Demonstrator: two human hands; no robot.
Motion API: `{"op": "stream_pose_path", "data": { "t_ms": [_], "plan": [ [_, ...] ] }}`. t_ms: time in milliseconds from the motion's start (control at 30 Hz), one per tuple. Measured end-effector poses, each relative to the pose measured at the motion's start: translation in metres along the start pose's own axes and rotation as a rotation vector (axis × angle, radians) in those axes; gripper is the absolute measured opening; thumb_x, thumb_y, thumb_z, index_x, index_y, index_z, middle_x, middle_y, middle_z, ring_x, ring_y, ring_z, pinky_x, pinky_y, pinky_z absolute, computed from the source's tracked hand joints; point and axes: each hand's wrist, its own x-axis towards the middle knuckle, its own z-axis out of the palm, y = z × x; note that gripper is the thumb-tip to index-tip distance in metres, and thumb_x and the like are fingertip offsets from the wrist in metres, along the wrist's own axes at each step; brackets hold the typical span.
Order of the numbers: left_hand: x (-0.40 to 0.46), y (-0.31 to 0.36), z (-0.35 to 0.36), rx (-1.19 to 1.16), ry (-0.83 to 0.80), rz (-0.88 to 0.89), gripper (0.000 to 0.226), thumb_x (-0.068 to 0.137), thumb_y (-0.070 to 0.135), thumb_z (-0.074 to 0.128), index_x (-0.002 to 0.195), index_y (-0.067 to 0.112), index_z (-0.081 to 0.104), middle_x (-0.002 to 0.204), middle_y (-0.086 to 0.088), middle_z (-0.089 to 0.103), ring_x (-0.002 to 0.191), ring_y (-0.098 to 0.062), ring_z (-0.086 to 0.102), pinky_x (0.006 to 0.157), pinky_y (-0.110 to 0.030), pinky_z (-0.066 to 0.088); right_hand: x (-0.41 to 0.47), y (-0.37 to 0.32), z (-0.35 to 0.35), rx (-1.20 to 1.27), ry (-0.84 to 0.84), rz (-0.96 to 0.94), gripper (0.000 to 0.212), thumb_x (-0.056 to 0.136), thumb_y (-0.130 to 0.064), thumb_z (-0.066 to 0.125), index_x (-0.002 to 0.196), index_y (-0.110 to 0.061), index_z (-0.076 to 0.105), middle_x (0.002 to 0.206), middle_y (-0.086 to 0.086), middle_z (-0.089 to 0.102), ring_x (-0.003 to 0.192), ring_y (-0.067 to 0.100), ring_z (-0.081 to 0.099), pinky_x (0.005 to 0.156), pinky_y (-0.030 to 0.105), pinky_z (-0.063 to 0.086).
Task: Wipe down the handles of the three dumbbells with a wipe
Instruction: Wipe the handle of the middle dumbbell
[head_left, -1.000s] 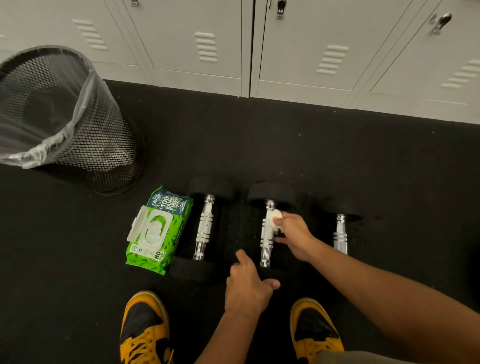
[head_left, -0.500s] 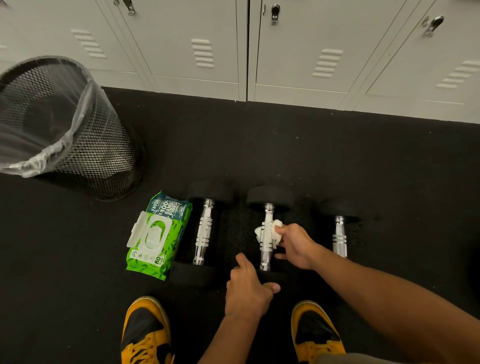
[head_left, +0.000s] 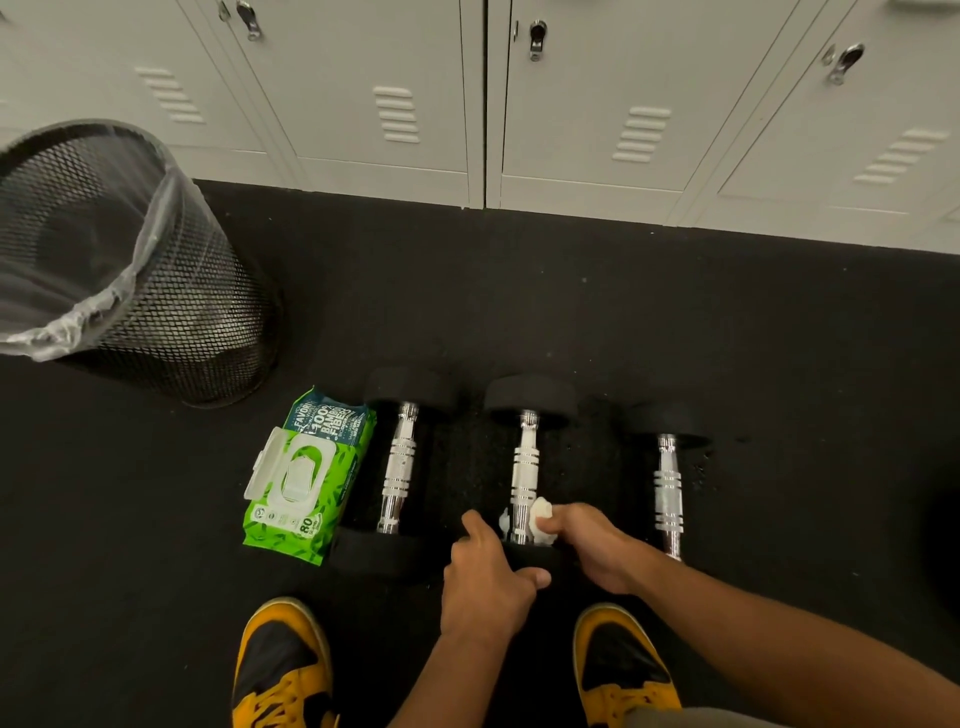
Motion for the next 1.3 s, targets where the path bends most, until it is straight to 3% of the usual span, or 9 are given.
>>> {"op": "stream_pose_path", "data": {
  "t_ms": [133, 233, 333, 600, 767, 867, 1067, 1233, 1300],
  "plan": [
    [0.001, -0.001, 0.001, 0.0, 0.003, -0.003, 0.081, 0.073, 0.037, 0.084, 0.13, 0.018, 0.029, 0.134, -0.013, 0.049, 0.125, -0.032, 0.051, 0.099, -0.039, 0.047, -0.035, -0.024, 0.013, -0.219, 0.089, -0.108, 0.013, 0.09, -0.021, 0.063, 0.096, -0.016, 0.073, 0.098, 0.003, 0.073, 0.095, 0.016, 0.067, 0.09, 0.036, 0.051],
    [0.001, -0.001, 0.001, -0.008, 0.002, -0.004, 0.081, 0.073, 0.037, 0.084, 0.131, 0.019, 0.029, 0.134, -0.013, 0.049, 0.125, -0.032, 0.052, 0.097, -0.038, 0.047, -0.053, -0.031, 0.02, -0.393, 0.161, -0.201, 0.013, 0.092, -0.02, 0.063, 0.081, -0.017, 0.07, 0.079, -0.003, 0.066, 0.073, 0.007, 0.061, 0.066, 0.024, 0.044],
    [0.001, -0.001, 0.002, -0.004, 0.0, -0.007, 0.081, 0.072, 0.038, 0.084, 0.129, 0.019, 0.029, 0.133, -0.013, 0.05, 0.123, -0.031, 0.053, 0.097, -0.039, 0.049, -0.068, -0.037, 0.025, -0.515, 0.246, -0.3, 0.017, 0.091, -0.019, 0.065, 0.075, -0.023, 0.068, 0.068, -0.008, 0.06, 0.063, 0.001, 0.054, 0.056, 0.018, 0.037],
    [0.002, -0.003, 0.002, -0.011, -0.006, 0.001, 0.084, 0.072, 0.038, 0.084, 0.132, 0.018, 0.028, 0.133, -0.013, 0.05, 0.125, -0.033, 0.051, 0.099, -0.04, 0.048, -0.078, -0.049, 0.017, -0.532, 0.528, -0.439, 0.022, 0.094, -0.02, 0.057, 0.111, -0.017, 0.071, 0.083, -0.001, 0.068, 0.073, 0.004, 0.059, 0.055, 0.018, 0.038],
    [0.004, -0.004, 0.002, -0.008, -0.007, 0.005, 0.088, 0.071, 0.038, 0.085, 0.133, 0.019, 0.026, 0.132, -0.012, 0.051, 0.121, -0.031, 0.054, 0.097, -0.041, 0.05, -0.058, -0.033, 0.038, -0.657, 0.364, -0.359, 0.035, 0.1, -0.027, 0.049, 0.133, -0.016, 0.057, 0.116, 0.006, 0.067, 0.093, 0.012, 0.062, 0.069, 0.018, 0.042],
    [0.005, -0.003, 0.003, -0.001, -0.012, -0.005, 0.085, 0.07, 0.038, 0.085, 0.13, 0.02, 0.027, 0.131, -0.011, 0.05, 0.119, -0.03, 0.056, 0.095, -0.04, 0.052, -0.043, -0.034, 0.048, -0.636, 0.428, -0.355, 0.031, 0.101, -0.024, 0.05, 0.128, -0.013, 0.058, 0.12, 0.009, 0.065, 0.109, 0.02, 0.061, 0.08, 0.024, 0.045],
    [0.007, -0.004, 0.003, -0.003, -0.021, -0.005, 0.086, 0.072, 0.038, 0.084, 0.133, 0.019, 0.027, 0.135, -0.011, 0.049, 0.124, -0.03, 0.052, 0.098, -0.039, 0.048, -0.023, -0.039, 0.044, -0.466, 0.531, -0.376, 0.023, 0.099, -0.023, 0.052, 0.113, -0.017, 0.069, 0.104, 0.006, 0.07, 0.11, 0.025, 0.06, 0.088, 0.032, 0.05],
    [0.004, -0.001, 0.004, 0.002, -0.017, -0.014, 0.086, 0.074, 0.039, 0.082, 0.136, 0.019, 0.026, 0.138, -0.012, 0.047, 0.128, -0.032, 0.049, 0.102, -0.041, 0.045, -0.011, -0.082, 0.027, -0.377, 0.561, -0.399, 0.019, 0.095, -0.023, 0.058, 0.09, -0.013, 0.073, 0.086, 0.007, 0.068, 0.099, 0.028, 0.063, 0.073, 0.025, 0.042],
    [0.003, -0.001, 0.002, 0.001, -0.019, -0.021, 0.085, 0.075, 0.04, 0.082, 0.136, 0.019, 0.026, 0.138, -0.012, 0.046, 0.128, -0.032, 0.048, 0.101, -0.041, 0.044, -0.007, -0.093, 0.023, -0.332, 0.54, -0.368, 0.019, 0.095, -0.023, 0.06, 0.095, -0.008, 0.073, 0.091, 0.008, 0.069, 0.089, 0.019, 0.064, 0.066, 0.023, 0.044]
  ]
}}
